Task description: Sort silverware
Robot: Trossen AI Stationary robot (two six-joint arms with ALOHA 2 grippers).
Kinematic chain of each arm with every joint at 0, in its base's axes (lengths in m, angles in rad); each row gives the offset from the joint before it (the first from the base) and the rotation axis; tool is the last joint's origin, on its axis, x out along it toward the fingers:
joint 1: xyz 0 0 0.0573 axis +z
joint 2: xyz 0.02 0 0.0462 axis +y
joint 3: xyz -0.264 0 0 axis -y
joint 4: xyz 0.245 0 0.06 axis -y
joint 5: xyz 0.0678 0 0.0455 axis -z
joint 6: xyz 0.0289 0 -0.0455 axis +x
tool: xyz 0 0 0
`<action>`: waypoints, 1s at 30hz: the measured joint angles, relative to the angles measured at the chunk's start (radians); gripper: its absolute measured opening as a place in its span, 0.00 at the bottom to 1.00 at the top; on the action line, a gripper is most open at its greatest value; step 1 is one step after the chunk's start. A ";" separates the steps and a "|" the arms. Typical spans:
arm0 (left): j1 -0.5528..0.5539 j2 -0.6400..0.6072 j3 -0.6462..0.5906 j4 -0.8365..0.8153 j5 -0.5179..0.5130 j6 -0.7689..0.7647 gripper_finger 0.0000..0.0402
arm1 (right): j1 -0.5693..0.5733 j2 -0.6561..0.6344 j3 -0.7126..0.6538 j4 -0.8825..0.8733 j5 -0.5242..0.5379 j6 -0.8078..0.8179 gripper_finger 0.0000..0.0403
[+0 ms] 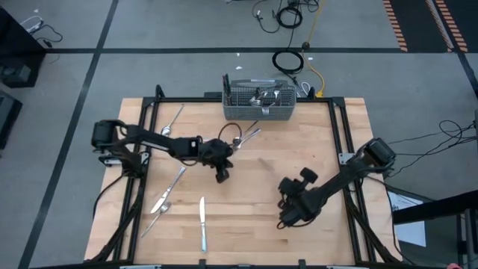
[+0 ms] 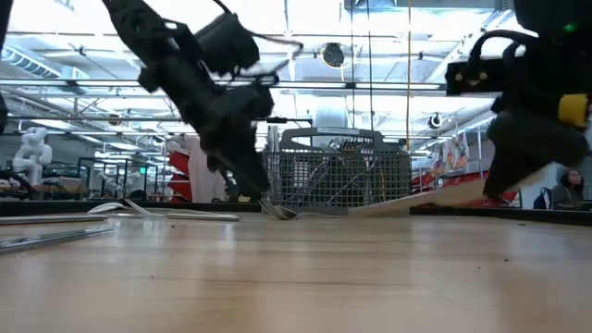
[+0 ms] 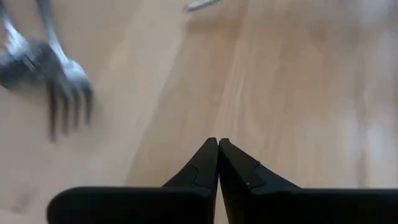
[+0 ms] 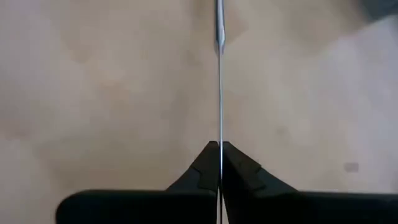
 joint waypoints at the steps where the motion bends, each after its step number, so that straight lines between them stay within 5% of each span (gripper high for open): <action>1: 0.005 -0.023 0.002 -0.009 0.000 0.000 0.05 | -0.008 -0.020 0.000 -0.025 0.019 0.002 0.00; 9: 0.007 -0.166 0.004 -0.068 -0.005 0.016 0.05 | -0.133 -0.209 0.026 -0.183 0.149 -0.180 0.00; 20: 0.007 -0.213 0.004 -0.149 -0.005 0.016 0.05 | -0.296 -0.334 0.235 -0.201 0.259 -0.669 0.00; 30: 0.007 -0.214 0.005 -0.255 -0.012 0.024 0.05 | -0.513 -0.336 0.423 0.042 0.300 -1.268 0.00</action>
